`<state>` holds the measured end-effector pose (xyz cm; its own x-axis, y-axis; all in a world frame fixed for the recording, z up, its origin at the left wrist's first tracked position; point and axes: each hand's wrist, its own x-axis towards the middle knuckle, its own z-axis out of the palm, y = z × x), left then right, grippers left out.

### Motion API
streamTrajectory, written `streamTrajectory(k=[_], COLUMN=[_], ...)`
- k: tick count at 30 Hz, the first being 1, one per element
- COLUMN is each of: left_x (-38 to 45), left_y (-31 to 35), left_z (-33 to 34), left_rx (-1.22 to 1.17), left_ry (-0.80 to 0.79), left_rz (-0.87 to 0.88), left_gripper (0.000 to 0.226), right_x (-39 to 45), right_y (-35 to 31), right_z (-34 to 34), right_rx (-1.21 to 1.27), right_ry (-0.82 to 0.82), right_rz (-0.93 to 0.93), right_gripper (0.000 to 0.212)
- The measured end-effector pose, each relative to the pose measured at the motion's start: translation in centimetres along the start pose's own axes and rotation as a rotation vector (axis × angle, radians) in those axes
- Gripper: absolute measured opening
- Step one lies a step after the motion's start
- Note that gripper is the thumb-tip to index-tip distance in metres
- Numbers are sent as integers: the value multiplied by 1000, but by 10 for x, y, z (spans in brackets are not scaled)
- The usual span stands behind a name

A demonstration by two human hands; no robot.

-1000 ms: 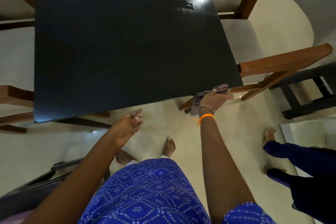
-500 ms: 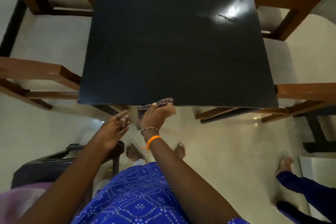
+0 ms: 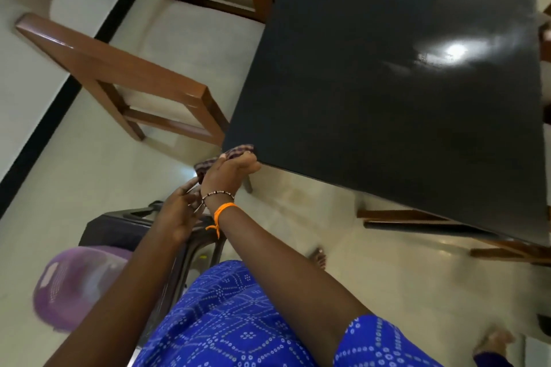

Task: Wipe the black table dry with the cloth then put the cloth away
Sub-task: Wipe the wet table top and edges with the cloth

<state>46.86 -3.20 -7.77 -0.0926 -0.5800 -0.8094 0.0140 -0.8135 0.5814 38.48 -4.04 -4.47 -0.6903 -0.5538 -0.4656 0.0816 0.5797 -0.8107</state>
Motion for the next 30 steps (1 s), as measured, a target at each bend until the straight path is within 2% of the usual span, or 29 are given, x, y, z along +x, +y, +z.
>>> streamTrajectory(k=[3,7,9,11,14,17,22,27,30], left_x=[4,16,19,18,15,17,14,19,22], left_y=[-3,-13,-17,-17,-9,2,18,27,39], left_z=[-15,-36,-41,-37,-21,-5,24,34,34], left_rx=[-88,-120,-126,-136,-158,-146,-106,-69,-88], left_ry=[73,138,133,114,33,-37,-207,-301,-314], left_rz=[11,-19,-31,-26,-23,-49,-36,-45,-36], left_gripper=[37,35,37,39,41,40,44,48,49], right_x=[-7,-11,-12,-11,3,32,84,88,89], right_y=[-2,-5,-12,-19,-30,-30,20,28,22], right_z=[13,7,-5,-27,-69,-107,-137,-114,-92], right_rx=[-88,-205,-276,-413,-601,-781,-1312,-1346,-1379], right_ry=[-160,-392,-446,-429,-247,-141,-255,-208,-253], right_rz=[-83,-460,-650,-814,-986,-1008,-874,-887,-931], right_gripper=[49,37,40,43,43,44,64,69,69])
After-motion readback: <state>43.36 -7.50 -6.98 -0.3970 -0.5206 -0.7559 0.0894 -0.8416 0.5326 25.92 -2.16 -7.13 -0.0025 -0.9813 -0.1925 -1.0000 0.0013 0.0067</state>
